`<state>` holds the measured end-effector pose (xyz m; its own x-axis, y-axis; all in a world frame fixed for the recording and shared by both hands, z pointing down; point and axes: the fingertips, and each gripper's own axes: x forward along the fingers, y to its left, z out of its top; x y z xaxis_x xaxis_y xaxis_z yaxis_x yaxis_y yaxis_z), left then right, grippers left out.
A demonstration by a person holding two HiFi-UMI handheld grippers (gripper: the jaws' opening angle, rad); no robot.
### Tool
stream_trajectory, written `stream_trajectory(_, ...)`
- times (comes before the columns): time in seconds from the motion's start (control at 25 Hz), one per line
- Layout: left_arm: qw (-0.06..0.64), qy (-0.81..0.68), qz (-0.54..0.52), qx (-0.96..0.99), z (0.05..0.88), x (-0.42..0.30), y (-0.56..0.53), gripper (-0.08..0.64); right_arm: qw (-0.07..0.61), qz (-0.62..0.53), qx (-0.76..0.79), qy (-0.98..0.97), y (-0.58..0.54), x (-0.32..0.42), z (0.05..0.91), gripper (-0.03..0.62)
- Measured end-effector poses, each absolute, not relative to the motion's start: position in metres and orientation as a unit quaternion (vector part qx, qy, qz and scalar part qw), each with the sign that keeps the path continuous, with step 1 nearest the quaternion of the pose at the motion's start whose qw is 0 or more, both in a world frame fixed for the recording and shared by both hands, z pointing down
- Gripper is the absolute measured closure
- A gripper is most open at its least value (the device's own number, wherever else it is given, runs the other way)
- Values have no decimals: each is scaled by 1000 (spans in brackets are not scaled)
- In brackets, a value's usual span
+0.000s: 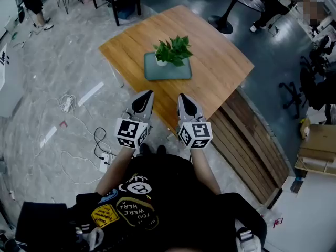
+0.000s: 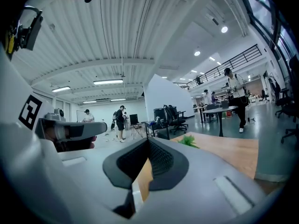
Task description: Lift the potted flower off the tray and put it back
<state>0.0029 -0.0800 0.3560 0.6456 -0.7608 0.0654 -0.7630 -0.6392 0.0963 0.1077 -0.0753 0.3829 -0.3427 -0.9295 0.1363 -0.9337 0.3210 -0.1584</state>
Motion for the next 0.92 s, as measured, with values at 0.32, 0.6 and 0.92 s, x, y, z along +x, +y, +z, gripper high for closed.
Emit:
stream_trajectory(0.32,48,-425,18,904,355,-5,-66,558,8,109,582,-806,-58,114,382,594)
stream_trajectory(0.6,48,-412,20,910,358,2,-61,558,13,114,583,-804,-52,118,387,592)
stream_trajectory(0.92,53,-405,22,912,366,6,-71,558,15,111,583,-805,-62,118,390,594)
